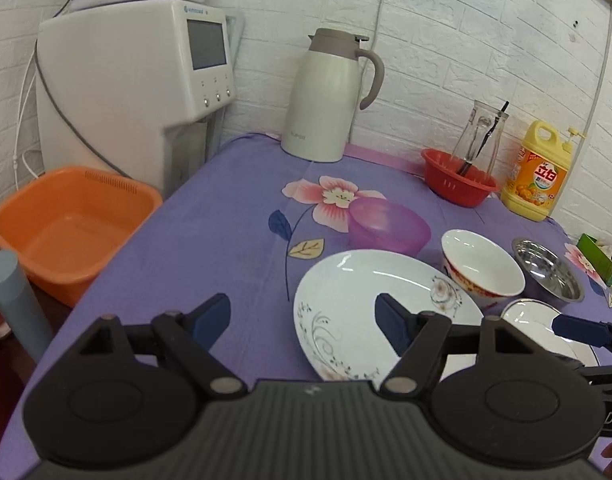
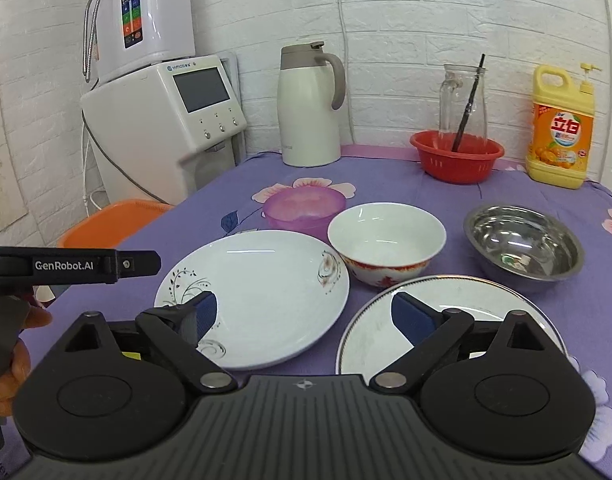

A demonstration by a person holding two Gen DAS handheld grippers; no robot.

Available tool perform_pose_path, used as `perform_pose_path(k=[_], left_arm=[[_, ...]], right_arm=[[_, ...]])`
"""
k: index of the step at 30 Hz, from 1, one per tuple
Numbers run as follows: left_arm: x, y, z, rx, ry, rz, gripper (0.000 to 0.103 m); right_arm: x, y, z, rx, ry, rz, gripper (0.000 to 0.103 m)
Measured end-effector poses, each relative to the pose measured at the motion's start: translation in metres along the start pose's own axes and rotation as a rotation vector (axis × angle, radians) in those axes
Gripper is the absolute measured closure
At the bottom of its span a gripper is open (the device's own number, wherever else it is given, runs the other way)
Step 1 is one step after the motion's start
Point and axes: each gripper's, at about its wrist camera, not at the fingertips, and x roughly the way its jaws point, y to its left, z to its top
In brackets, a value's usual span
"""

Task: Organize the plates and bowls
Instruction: 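Carry the yellow plate with the left gripper to the floral white plate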

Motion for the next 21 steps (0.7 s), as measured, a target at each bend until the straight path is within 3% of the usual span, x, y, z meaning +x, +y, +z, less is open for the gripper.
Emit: perform_pose_path(k=[3,8,17,21], left_arm=[[0.016,0.007,0.006,-0.014,0.016,0.041,0.031],[0.019,0.022,0.004,-0.048,0.02,0.041,0.031],[0.02,0.027,0.002,-0.045,0.025,0.038,0.031],[0.022,0.03,0.003,-0.055,0.034,0.054,0.031]], right_arm=[[0.028,-0.007,0.007,0.015,0.021,0.04,0.0],[0.058,-0.02,0.006,0.078,0.079,0.118,0.0],[0.085,-0.014,0.01,0.038,0.163,0.13,0.0],[0.089,-0.005,0.009,0.026,0.175,0.09,0.0]])
